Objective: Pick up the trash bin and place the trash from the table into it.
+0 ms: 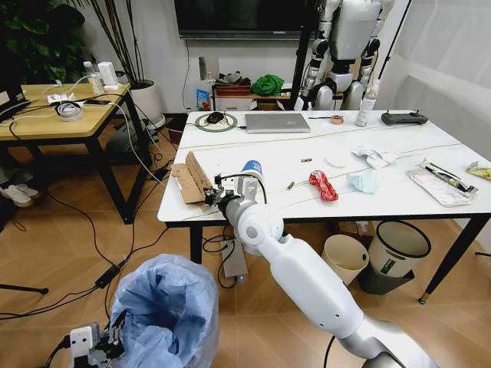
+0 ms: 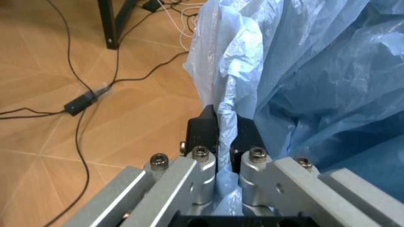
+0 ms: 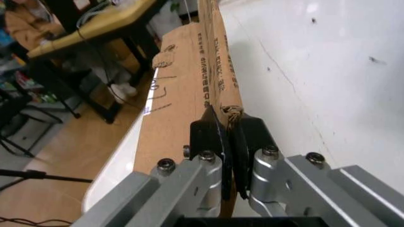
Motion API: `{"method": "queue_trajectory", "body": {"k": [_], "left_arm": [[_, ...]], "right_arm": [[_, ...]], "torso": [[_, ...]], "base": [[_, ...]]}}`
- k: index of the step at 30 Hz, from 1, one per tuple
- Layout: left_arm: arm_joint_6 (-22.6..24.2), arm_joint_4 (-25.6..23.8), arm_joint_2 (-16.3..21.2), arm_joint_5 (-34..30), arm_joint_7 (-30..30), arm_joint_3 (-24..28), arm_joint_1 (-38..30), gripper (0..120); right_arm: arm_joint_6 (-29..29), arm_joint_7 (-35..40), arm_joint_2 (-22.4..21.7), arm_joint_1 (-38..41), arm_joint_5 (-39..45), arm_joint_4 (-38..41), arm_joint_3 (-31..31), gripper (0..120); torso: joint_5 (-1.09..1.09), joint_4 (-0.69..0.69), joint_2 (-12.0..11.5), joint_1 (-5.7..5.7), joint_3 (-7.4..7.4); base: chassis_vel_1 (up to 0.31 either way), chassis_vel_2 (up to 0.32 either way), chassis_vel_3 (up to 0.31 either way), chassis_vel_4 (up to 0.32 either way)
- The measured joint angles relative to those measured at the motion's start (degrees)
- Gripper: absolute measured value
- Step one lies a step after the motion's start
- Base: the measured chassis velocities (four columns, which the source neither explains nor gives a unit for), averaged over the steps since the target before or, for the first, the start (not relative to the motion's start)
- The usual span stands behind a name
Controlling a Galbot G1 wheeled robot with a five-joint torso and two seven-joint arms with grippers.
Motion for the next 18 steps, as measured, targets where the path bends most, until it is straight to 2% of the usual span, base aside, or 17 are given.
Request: {"method": "queue_trajectory", "body": {"k": [5, 6, 9, 11, 12, 14, 18], "left_arm": [[0.82, -0.93, 1.33, -1.86, -0.62, 2.30, 1.30, 0], [0.82, -0.93, 1.33, -1.86, -0.62, 2.30, 1.30, 0], [1.69, -0.96, 2.36, -4.21, -2.13, 3.56, 0.95, 0], [2.66, -1.07, 3.43, -7.57, -3.97, 4.15, 0.58, 0], [2.66, -1.07, 3.43, -7.57, -3.97, 4.15, 0.58, 0], [3.64, -1.36, 4.32, -10.25, -5.71, 4.50, 0.03, 0], [5.84, -2.23, 5.00, -12.99, -8.15, 5.45, -0.30, 0]], "right_arm": [[0.94, -2.28, -6.25, -3.31, 3.20, 9.88, 2.34, 0], [0.94, -2.28, -6.25, -3.31, 3.20, 9.88, 2.34, 0], [-0.19, -4.09, -10.79, -5.13, 5.97, 16.19, 2.96, 0], [-1.39, -4.42, -17.50, -7.54, 8.73, 22.90, 3.04, 0], [-1.39, -4.42, -17.50, -7.54, 8.73, 22.90, 3.04, 0], [-2.39, -4.55, -24.15, -11.42, 10.30, 28.47, 3.41, 0], [-4.14, -6.42, -31.85, -21.58, 11.44, 36.82, 7.71, 0]], "torso": [[0.02, -0.03, 0.00, 0.00, 0.00], [0.02, -0.03, 0.00, 0.00, 0.00], [0.02, -0.02, 0.00, 0.00, -0.01], [0.00, 0.00, 0.00, 0.00, -0.01], [0.00, 0.00, 0.00, 0.00, -0.01], [0.02, -0.02, 0.00, 0.00, -0.01], [0.03, -0.05, 0.00, -0.01, -0.01]], "base": [[0.000, 0.000, 0.000, 0.000], [0.000, 0.000, 0.000, 0.000], [0.000, 0.000, 0.000, 0.000], [0.000, 0.000, 0.000, 0.000], [0.000, 0.000, 0.000, 0.000], [0.000, 0.000, 0.000, 0.000], [0.000, 0.000, 0.000, 0.000]]}}
